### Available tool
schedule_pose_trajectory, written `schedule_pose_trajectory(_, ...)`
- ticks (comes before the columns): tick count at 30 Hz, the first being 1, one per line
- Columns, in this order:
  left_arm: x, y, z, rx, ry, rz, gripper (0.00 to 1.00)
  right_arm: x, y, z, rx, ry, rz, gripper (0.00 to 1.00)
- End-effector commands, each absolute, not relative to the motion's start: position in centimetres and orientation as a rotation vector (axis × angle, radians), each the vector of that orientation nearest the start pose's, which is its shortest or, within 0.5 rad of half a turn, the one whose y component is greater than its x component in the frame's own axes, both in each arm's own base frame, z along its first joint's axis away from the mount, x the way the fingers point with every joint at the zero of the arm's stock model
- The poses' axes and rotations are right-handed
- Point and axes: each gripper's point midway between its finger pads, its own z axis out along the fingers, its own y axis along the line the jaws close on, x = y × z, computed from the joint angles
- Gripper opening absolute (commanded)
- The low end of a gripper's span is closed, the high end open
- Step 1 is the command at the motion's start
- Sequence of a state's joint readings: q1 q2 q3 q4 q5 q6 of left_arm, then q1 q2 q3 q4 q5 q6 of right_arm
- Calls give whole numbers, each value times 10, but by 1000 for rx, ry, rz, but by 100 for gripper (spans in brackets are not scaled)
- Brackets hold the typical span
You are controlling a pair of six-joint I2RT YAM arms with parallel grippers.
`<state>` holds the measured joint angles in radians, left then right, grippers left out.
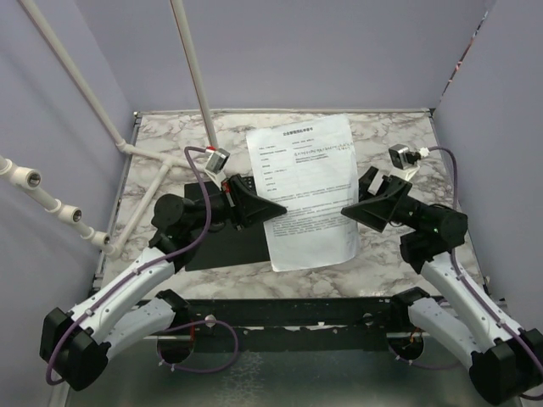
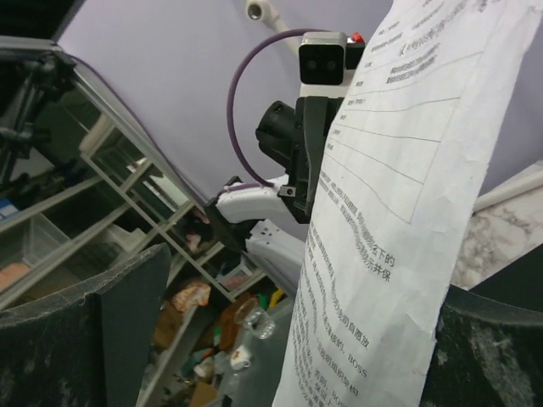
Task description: Put the files into the folder
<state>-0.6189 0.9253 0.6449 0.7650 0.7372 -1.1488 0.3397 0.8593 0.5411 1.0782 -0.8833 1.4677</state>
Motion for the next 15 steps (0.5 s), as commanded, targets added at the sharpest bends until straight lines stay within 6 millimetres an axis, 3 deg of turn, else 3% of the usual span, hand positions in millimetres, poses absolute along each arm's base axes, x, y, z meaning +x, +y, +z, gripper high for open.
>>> schedule_pose_trajectory(1,151,-277,378,470,1471,-1717,0,143,226,389,-431,1383,1803,93)
schedule_pose_trajectory(15,161,-281,358,535,1566,-1594,0,145,226,376,-459,1485,1701,65)
